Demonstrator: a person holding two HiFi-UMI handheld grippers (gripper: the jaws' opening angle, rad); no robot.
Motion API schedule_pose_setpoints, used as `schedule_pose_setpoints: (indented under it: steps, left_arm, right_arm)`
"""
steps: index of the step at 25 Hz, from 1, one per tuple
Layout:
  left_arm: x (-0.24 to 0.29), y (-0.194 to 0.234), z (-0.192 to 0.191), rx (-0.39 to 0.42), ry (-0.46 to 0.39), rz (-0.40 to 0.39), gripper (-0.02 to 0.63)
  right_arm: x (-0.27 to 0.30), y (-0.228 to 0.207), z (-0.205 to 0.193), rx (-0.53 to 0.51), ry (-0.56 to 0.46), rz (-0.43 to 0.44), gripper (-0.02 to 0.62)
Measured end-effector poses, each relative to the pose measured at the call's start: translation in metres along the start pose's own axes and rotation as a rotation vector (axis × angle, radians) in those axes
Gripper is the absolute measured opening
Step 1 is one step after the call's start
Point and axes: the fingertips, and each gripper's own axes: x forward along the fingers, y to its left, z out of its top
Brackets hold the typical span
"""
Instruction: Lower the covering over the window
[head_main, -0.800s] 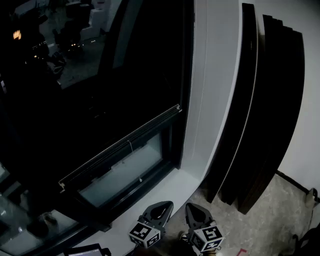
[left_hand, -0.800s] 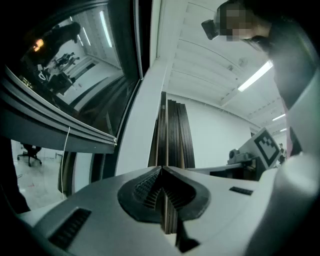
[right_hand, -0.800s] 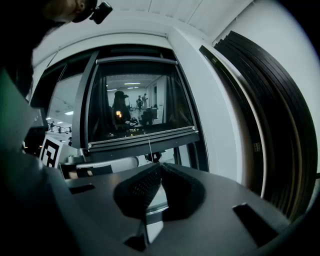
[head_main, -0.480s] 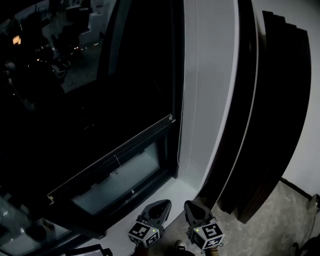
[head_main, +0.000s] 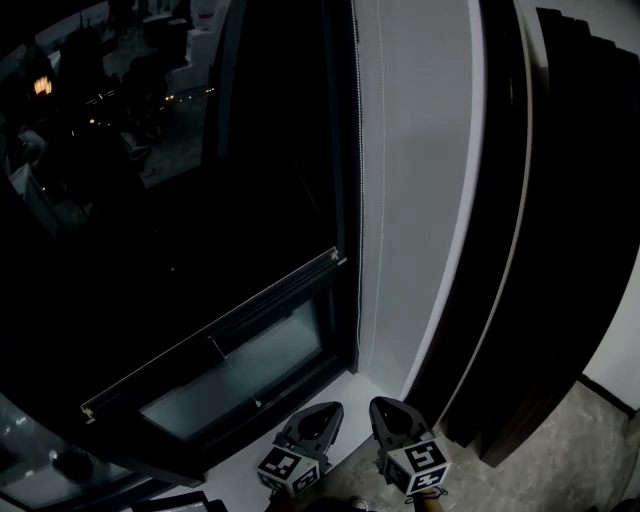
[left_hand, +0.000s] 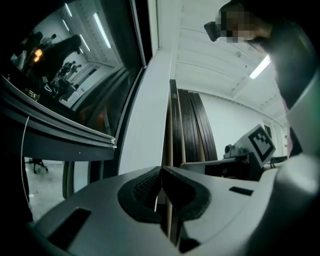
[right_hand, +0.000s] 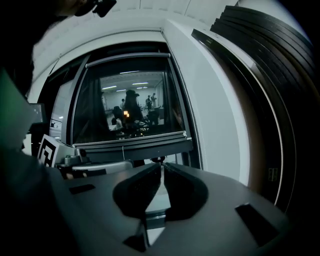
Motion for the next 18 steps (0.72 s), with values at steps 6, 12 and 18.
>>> schedule_pose_setpoints:
  steps: [6,12,18]
  left_arm:
    - [0.017,0.030,0.003,0.016,0.016,0.007,0.000]
    - [0.045,0.066,0.021,0.022,0.008,-0.034,0.000]
    - [0.076,0.091,0.032,0.061,0.002,-0.121,0.000]
  right_arm:
    - [0.053,-0.026,0.031,-0.039,-0.035,-0.001,0.011]
    - [0.117,-0.056,0.077,-0.092,-0.071,-0.040,0.011]
    - [0.180,-0.092,0.118,-0.139,-0.087,-0.110,0.012]
